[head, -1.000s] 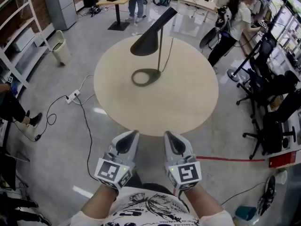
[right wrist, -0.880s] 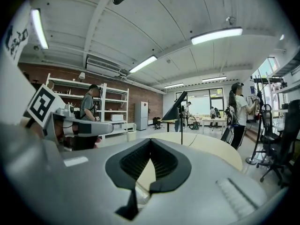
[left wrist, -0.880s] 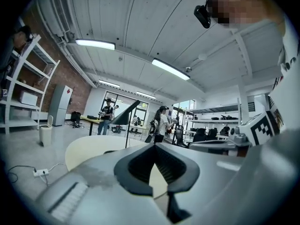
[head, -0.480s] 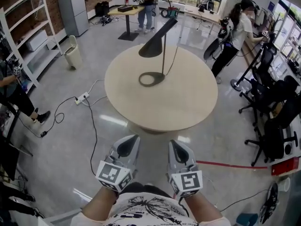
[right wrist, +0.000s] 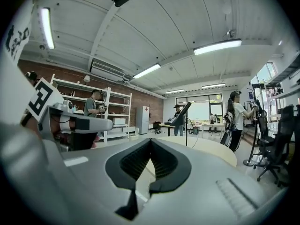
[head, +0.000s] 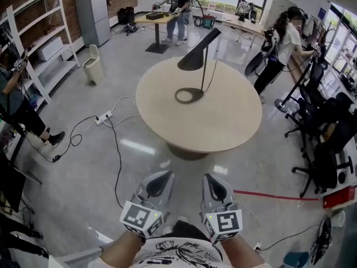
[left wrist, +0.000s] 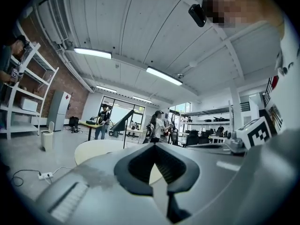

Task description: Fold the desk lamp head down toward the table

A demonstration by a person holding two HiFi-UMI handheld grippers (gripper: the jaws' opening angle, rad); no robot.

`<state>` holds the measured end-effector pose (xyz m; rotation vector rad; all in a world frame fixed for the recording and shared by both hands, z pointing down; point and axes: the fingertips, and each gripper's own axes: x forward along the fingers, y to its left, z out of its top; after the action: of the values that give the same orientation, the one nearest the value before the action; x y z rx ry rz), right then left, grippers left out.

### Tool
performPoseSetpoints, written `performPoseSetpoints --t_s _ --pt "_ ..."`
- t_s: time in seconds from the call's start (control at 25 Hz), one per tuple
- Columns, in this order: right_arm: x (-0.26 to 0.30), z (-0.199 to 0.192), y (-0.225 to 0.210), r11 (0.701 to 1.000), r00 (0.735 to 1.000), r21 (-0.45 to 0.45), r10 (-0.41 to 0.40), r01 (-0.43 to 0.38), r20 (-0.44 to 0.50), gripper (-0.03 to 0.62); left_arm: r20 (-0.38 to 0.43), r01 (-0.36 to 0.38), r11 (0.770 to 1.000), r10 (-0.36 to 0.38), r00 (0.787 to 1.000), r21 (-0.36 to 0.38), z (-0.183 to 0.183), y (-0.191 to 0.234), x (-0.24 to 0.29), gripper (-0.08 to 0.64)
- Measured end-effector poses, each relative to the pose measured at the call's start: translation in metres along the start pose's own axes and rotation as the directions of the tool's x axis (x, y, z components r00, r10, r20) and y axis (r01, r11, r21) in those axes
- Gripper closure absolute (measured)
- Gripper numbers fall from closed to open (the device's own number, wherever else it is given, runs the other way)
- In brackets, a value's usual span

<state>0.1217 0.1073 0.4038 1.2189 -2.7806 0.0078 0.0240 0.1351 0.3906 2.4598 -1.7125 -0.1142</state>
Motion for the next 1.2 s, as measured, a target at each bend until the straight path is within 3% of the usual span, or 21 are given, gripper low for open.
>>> performPoseSetpoints --t_s 0.44,0.8,1.2 --pt "-0.019 -0.015 0.026 1.0 0.999 0.001 -0.018 0.018 -0.027 0.584 -0.008 0.021 1.0 -0.021 1.0 -0.021 -0.013 -0.001 -0.028 0.554" --pt "-0.031 -0.001 0.031 0.999 1.0 0.033 -0.021 0.021 -0.009 0.584 0.007 0.035 0.999 -0.035 0.999 -0.019 -0.005 -0.01 -0.033 0.554" --pt "-0.038 0.001 0.027 0.999 0.999 -0.011 -0.03 0.03 0.018 0.584 0.011 0.025 1.0 -0.025 1.0 0.002 -0.013 -0.014 -0.036 0.554"
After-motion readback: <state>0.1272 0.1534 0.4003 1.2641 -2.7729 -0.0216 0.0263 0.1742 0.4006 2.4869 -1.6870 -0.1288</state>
